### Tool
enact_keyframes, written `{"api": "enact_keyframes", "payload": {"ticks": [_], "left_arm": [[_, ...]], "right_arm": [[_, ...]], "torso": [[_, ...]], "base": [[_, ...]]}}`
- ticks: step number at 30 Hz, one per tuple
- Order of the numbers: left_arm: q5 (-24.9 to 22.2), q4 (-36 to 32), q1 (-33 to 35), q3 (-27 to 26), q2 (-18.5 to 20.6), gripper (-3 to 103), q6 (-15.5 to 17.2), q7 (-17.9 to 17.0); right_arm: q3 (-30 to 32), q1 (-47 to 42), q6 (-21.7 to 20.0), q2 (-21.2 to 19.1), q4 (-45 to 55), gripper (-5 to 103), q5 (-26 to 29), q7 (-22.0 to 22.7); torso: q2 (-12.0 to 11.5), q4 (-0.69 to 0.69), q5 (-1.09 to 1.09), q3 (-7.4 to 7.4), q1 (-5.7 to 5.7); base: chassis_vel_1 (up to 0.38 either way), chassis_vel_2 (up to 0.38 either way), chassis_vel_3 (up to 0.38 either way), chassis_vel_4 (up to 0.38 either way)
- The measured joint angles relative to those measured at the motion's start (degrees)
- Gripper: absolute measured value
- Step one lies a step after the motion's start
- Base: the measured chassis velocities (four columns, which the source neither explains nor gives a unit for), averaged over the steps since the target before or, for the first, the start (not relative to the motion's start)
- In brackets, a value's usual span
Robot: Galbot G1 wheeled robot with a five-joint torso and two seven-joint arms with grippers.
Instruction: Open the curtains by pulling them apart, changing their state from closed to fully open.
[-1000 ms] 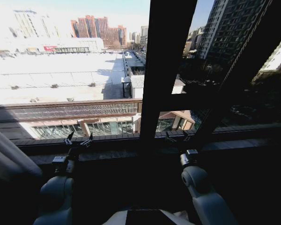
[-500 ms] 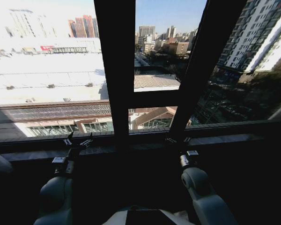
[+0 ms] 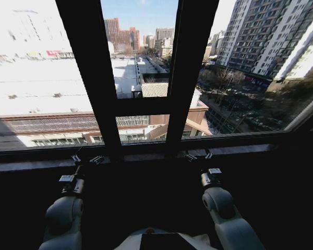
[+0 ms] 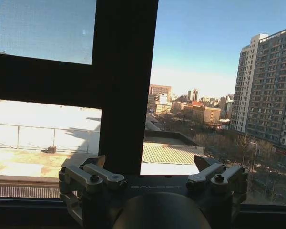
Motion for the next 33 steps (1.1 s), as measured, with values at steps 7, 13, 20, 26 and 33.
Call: {"api": "enact_keyframes", "payload": {"ticks": [7, 13, 20, 26, 33], "left_arm": [[0.0, 0.0, 0.3, -0.1, -0.1, 100, -0.3, 0.0], [0.0, -0.1, 0.5, -0.1, -0.2, 100, -0.6, 0.0], [0.0, -0.2, 1.0, -0.3, -0.3, 100, -1.5, 0.0], [0.0, 0.3, 1.4, -0.4, -0.8, 100, -2.2, 0.0], [0.0, 1.0, 1.1, -0.3, -0.7, 100, -2.6, 0.0]], "right_arm": [[0.0, -0.1, 0.0, 0.0, 0.1, 100, 0.0, 0.1], [-0.1, -0.1, 0.0, 0.2, 0.1, 100, 0.0, 1.0], [-0.1, -0.3, 0.0, 0.3, 0.3, 100, 0.0, 1.2], [0.0, -0.6, 0.1, 0.3, 0.5, 100, -0.4, 1.2], [0.4, -1.2, 0.3, 0.6, 0.7, 100, -0.7, 1.2]], "torso": [[0.0, 0.01, -0.03, -0.01, -0.01], [0.0, 0.01, -0.03, -0.01, -0.02], [0.0, 0.00, -0.01, -0.02, -0.05], [0.0, 0.01, -0.01, 0.00, -0.01], [0.0, 0.00, -0.01, 0.00, -0.01]], "base": [[0.129, -0.345, -0.141, 0.332], [0.175, -0.346, -0.171, 0.334], [0.003, -0.333, -0.022, 0.317], [-0.120, -0.316, 0.148, 0.329], [-0.219, -0.410, 0.205, 0.412]]}}
